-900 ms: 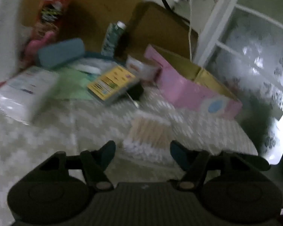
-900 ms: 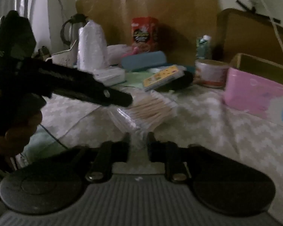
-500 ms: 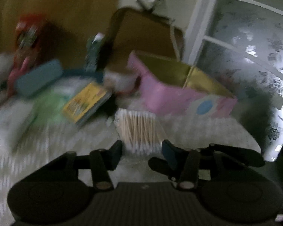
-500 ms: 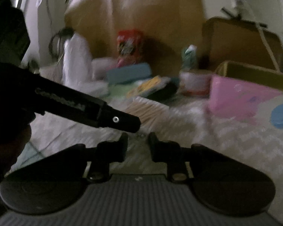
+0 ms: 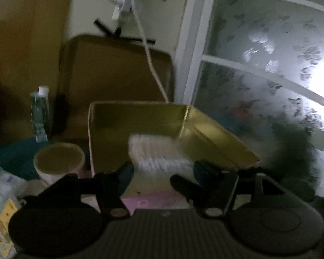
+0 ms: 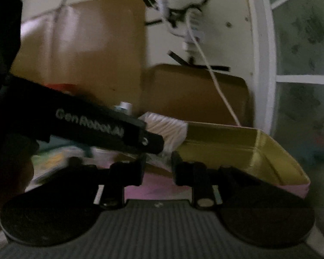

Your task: Organize soft objects

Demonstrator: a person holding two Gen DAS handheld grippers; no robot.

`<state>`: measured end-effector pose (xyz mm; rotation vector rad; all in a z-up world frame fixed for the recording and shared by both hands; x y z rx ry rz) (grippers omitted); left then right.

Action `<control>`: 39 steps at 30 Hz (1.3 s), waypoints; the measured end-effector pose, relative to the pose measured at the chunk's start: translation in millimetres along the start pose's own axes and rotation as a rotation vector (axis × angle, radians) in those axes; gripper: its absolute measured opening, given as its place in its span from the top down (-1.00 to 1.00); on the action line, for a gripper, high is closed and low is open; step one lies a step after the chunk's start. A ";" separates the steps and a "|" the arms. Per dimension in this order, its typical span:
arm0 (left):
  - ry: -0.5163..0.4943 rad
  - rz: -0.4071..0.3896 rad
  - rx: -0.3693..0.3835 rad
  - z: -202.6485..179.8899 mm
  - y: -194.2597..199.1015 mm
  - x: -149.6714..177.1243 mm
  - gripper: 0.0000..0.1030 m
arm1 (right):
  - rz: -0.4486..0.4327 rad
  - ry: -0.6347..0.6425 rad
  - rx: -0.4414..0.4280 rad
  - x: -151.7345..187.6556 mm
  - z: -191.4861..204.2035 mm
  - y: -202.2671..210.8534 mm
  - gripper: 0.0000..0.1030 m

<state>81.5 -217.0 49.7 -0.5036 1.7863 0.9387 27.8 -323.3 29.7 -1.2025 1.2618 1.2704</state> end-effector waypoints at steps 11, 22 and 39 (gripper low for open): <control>0.087 -0.072 -0.187 96.0 127.3 60.5 -0.32 | -0.044 -0.128 -0.023 -10.3 -5.3 29.8 -0.01; 0.258 -0.109 -0.273 164.4 169.8 98.9 -0.32 | 0.153 -0.214 -0.376 -18.7 108.2 -36.9 -0.01; 0.493 -0.173 -0.151 184.8 180.6 106.5 -0.37 | 0.365 -0.150 -0.530 28.6 159.5 -4.7 0.95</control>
Point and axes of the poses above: each gripper's, at about its wrist camera, not at the fingertips, and y roughly against the way its jaws point, z to its left, x to its underside, the point moved 6 cm from there along -y, roughly the way its jaws point, and after that the axes turned 6 degrees about -z, right-handed, at the moved point
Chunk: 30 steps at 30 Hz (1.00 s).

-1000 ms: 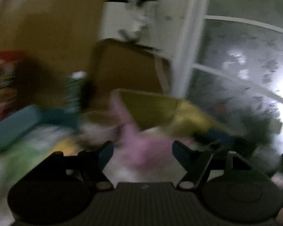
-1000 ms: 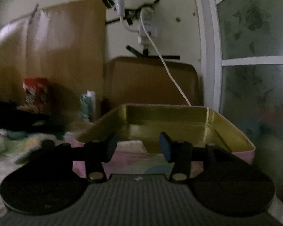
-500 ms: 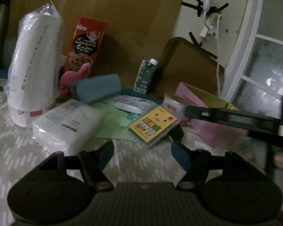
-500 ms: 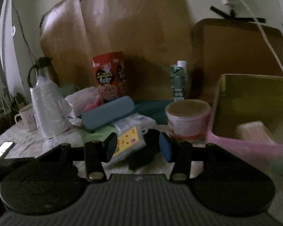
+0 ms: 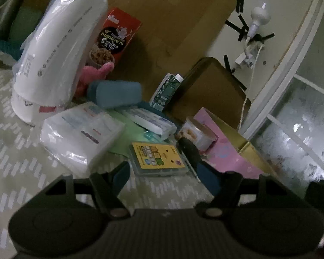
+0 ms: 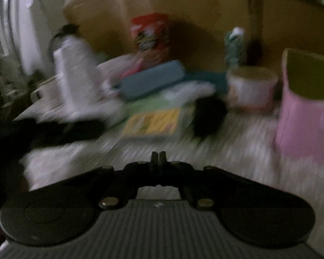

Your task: Organize soft objects

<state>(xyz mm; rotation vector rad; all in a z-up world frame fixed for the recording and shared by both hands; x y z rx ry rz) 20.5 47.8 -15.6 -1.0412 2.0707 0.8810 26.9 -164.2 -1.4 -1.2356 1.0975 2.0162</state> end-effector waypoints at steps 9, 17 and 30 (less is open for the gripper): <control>0.031 -0.027 -0.028 3.5 2.5 0.1 -0.37 | -0.063 0.083 0.001 -31.2 0.9 -14.3 0.24; -0.091 -0.050 -0.060 -10.0 2.8 1.4 -0.38 | 0.069 0.056 -0.003 -60.0 -21.0 -90.7 0.24; 0.008 0.041 -0.002 0.3 -9.2 0.6 -0.46 | 0.022 0.019 -0.133 -3.2 -2.8 11.2 -0.27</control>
Point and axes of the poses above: each gripper's, at about its wrist camera, not at the fingertips, and y roughly against the way its jaws point, z to its left, x to its underside, the point moved 6 cm from there along -y, roughly the way its jaws point, and after that the axes turned 6 degrees about -z, right-handed, at the moved point
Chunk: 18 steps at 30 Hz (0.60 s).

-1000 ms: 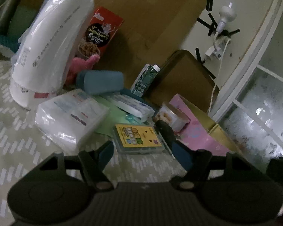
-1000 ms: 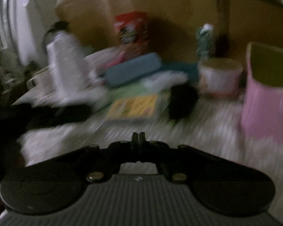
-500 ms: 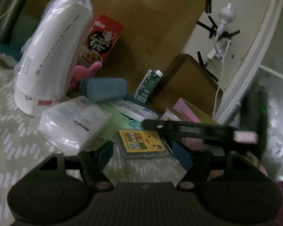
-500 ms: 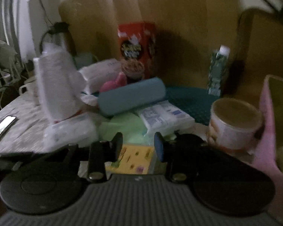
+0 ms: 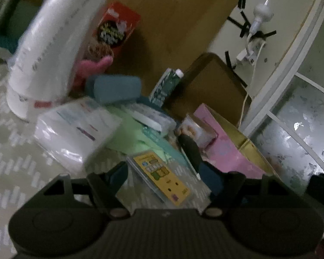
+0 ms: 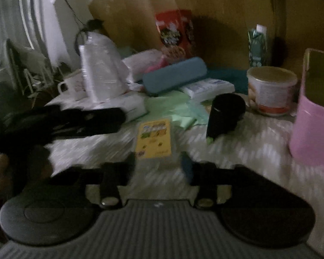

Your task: Organize soft objects

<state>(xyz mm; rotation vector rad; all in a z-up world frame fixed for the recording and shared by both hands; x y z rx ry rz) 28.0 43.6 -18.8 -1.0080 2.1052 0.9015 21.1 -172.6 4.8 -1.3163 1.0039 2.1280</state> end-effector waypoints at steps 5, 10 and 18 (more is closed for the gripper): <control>-0.009 0.028 -0.031 -2.2 -5.1 3.0 -0.66 | -0.002 0.170 0.079 4.5 16.1 -3.2 -0.56; -0.023 0.051 -0.042 -9.3 -4.4 9.0 -0.65 | 0.043 0.196 0.053 -0.3 27.3 -33.6 -0.56; -0.058 0.111 -0.010 -36.4 -3.6 27.8 -0.10 | 0.008 0.185 0.100 12.6 34.9 -24.8 -0.16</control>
Point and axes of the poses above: each gripper's, at about its wrist camera, not at the fingertips, and y roughly against the way its jaws point, z to its left, x to its underside, the point moved 6 cm from there along -y, roughly the way its jaws point, and after that the axes turned 6 degrees about -z, right-handed, at the moved point
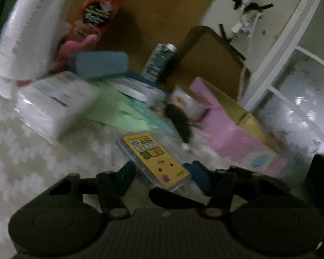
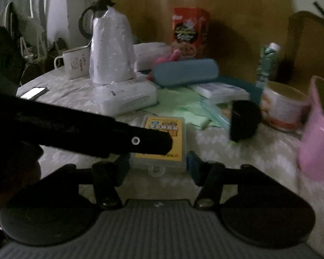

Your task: Organize soft objects

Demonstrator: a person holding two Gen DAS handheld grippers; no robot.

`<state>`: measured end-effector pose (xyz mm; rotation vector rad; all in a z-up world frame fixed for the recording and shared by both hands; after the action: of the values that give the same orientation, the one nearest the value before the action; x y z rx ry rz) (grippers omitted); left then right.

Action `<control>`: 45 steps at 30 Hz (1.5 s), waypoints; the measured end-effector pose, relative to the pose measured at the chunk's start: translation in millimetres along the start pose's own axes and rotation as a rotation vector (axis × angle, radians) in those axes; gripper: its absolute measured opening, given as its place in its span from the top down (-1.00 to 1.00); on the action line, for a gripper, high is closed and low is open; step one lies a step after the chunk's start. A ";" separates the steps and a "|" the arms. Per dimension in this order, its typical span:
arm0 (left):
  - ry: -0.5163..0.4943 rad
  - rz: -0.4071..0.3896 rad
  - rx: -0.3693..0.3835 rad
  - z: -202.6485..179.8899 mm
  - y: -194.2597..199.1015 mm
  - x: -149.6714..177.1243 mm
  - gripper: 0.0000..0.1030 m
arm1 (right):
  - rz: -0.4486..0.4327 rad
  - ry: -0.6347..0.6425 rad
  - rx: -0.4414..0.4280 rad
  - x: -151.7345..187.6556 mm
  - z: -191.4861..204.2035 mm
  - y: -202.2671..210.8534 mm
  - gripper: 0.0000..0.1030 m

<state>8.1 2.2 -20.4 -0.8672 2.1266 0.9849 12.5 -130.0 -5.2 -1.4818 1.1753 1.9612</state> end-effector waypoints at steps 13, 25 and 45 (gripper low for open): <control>-0.286 0.002 0.255 -166.0 -77.0 -29.9 -0.12 | -0.363 0.016 0.425 -30.6 -74.0 111.0 -0.16; -0.342 0.067 0.244 -227.8 -170.4 -9.0 -0.30 | -0.283 -0.110 0.678 -10.2 -220.0 131.1 -0.24; -0.202 -0.197 -0.121 1.2 49.2 -41.4 -0.52 | -0.255 -0.115 0.222 -29.6 -77.1 65.9 -0.28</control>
<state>-5.2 40.2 29.8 -0.9717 1.7917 1.0583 18.3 -224.9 40.8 -1.3149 1.0585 1.6640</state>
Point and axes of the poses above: each gripper's, at about its wrist camera, not at the fingertips, and y roughly against the way its jaws point, z to its left, x to its underside, the point moved 6 cm from there along -y, roughly the way its jaws point, and after that the axes turned 6 degrees about -z, right-handed, at the moved point
